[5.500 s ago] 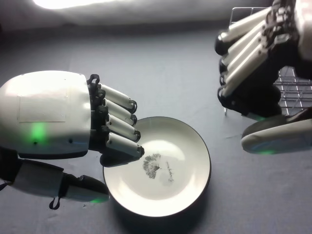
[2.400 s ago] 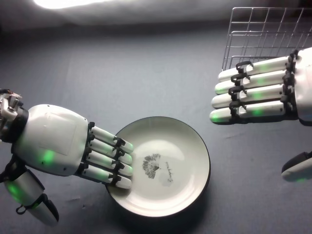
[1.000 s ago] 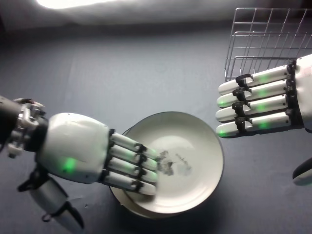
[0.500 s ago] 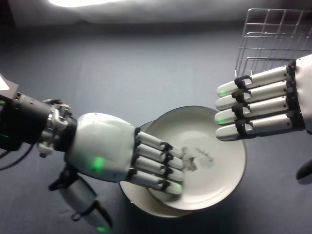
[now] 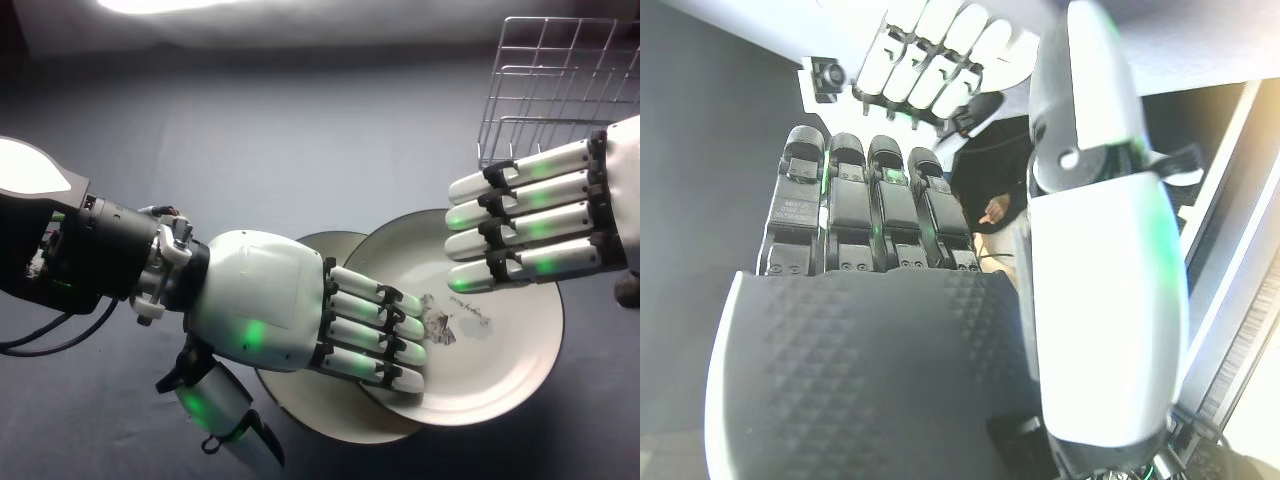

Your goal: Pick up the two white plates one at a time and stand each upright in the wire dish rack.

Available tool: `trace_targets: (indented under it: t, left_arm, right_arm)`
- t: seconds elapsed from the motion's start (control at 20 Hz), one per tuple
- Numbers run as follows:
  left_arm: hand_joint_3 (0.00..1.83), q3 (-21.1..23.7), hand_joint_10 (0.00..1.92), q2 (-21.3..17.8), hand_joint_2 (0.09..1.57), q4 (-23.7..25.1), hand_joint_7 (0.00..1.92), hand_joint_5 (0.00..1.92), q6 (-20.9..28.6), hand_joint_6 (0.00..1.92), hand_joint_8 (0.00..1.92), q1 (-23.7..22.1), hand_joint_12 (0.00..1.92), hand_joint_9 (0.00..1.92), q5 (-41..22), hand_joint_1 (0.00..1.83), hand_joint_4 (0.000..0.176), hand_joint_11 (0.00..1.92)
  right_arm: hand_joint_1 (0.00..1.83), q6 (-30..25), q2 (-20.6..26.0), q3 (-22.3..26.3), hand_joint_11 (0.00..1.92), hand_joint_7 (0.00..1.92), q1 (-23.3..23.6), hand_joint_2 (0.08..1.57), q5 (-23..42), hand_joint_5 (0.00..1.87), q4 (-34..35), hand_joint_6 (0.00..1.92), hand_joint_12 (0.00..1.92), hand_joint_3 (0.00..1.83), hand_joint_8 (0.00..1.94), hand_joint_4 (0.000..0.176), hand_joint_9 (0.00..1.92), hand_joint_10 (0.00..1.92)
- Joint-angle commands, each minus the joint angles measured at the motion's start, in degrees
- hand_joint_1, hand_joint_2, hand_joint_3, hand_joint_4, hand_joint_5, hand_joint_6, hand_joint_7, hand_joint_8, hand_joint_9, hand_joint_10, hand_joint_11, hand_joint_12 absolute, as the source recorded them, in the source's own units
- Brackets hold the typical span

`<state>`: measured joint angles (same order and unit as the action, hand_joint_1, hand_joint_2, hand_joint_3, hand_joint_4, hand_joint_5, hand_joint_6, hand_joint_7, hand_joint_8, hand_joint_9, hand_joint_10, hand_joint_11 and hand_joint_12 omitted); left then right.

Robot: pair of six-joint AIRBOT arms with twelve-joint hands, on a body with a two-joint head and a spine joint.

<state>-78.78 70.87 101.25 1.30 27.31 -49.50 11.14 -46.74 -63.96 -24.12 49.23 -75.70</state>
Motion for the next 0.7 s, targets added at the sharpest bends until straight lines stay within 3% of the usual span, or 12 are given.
trace_targets:
  t: [0.0, 0.25, 0.3, 0.65]
  left_arm:
    - [0.00, 0.4, 0.00, 0.4, 1.14, 2.0, 0.00, 0.00, 0.4, 0.00, 0.00, 0.4, 0.00, 0.00, 0.5, 0.00, 0.000, 0.00]
    - [0.00, 0.6, 0.00, -0.1, 1.14, 1.7, 0.00, 0.00, 0.4, 0.00, 0.00, 0.3, 0.00, 0.00, 0.5, 0.00, 0.000, 0.00]
    - [0.00, 0.6, 0.00, -0.4, 1.14, 1.2, 0.00, 0.00, 0.4, 0.00, 0.00, 0.4, 0.00, 0.00, 0.5, 0.00, 0.000, 0.00]
    - [0.00, 0.6, 0.00, -2.5, 1.14, -2.8, 0.00, 0.00, 1.0, 0.00, 0.00, 0.3, 0.00, 0.00, 0.5, 0.00, 0.000, 0.00]
  right_arm:
    - [1.30, -0.3, 0.2, -0.1, 0.02, 0.00, 0.6, 1.02, 2.9, 0.00, 4.1, 0.00, 0.03, 0.00, 0.00, 0.000, 0.00, 0.00]
    - [1.27, -0.4, 0.2, -0.1, 0.01, 0.00, 0.5, 1.03, 2.8, 0.00, 4.1, 0.00, 0.04, 0.00, 0.00, 0.000, 0.00, 0.00]
    - [1.25, -0.4, 0.2, -0.1, 0.00, 0.00, 0.5, 1.01, 2.8, 0.00, 4.1, 0.00, 0.13, 0.00, 0.00, 0.000, 0.00, 0.00]
    - [1.25, -0.4, 0.2, -0.1, 0.00, 0.00, 0.5, 1.01, 2.8, 0.00, 4.1, 0.00, 0.18, 0.00, 0.00, 0.000, 0.00, 0.00]
